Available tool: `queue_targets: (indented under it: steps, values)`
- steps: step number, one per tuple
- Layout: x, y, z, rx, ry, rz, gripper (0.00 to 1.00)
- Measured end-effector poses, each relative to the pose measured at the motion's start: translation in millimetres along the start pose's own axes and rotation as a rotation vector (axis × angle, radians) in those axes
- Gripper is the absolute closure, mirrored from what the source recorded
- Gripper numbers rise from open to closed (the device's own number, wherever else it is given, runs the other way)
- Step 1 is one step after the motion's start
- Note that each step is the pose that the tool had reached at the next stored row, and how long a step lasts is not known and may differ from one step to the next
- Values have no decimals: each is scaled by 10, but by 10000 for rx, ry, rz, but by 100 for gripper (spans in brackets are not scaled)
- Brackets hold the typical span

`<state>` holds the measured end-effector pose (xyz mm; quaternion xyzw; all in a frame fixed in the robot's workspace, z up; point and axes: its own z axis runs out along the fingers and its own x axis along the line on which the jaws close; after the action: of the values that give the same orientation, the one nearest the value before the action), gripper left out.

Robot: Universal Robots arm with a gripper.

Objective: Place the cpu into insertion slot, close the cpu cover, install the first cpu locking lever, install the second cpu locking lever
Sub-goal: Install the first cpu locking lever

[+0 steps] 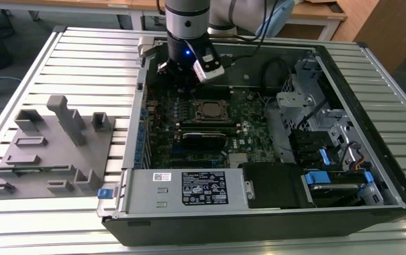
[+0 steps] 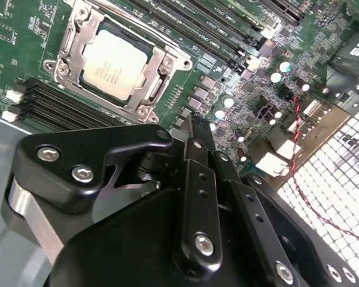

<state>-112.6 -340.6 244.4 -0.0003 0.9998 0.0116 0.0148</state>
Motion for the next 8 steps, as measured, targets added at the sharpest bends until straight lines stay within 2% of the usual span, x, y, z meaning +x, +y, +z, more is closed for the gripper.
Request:
queue_targets:
  steps: [2, 3, 5, 6, 8]
  values:
    - [13, -1, -1, -11, -10, 0, 89]
    - [17, -1, -1, -61, -29, 1, 89]
    - [25, 0, -1, -235, -71, 4, 89]
    - [28, 0, -1, -289, -85, 6, 89]
    - [31, 0, -1, -303, -90, 8, 89]
